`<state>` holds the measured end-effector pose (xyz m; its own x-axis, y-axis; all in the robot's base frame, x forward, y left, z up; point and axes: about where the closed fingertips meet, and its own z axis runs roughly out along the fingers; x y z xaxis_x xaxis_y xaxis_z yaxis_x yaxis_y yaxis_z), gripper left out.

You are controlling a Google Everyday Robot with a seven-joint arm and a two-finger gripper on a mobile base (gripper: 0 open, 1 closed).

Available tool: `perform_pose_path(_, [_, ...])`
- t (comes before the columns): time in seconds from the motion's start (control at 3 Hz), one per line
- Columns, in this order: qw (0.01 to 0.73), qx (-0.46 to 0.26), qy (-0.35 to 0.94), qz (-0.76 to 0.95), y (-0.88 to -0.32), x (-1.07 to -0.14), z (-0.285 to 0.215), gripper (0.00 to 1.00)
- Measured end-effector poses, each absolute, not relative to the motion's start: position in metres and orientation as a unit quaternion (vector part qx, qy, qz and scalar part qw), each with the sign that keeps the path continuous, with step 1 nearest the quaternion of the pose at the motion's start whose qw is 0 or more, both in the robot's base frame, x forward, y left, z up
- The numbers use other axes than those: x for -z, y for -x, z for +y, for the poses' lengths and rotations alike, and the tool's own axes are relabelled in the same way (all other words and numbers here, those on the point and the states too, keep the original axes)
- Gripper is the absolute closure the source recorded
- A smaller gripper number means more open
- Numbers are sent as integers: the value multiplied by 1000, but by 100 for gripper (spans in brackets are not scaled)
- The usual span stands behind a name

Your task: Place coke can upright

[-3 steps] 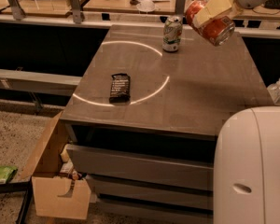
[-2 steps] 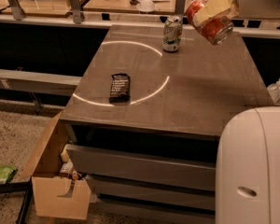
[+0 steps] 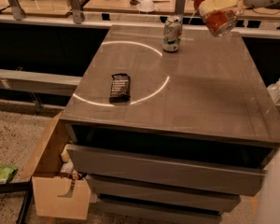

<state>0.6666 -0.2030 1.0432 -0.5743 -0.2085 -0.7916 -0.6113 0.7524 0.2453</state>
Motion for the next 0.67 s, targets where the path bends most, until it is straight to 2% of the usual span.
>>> perform_pose_path(0.33, [477, -256, 262, 799, -639, -1079, -196, 100])
perform_pose_path(0.67, [539, -273, 248, 758, -622, -1074, -196, 100])
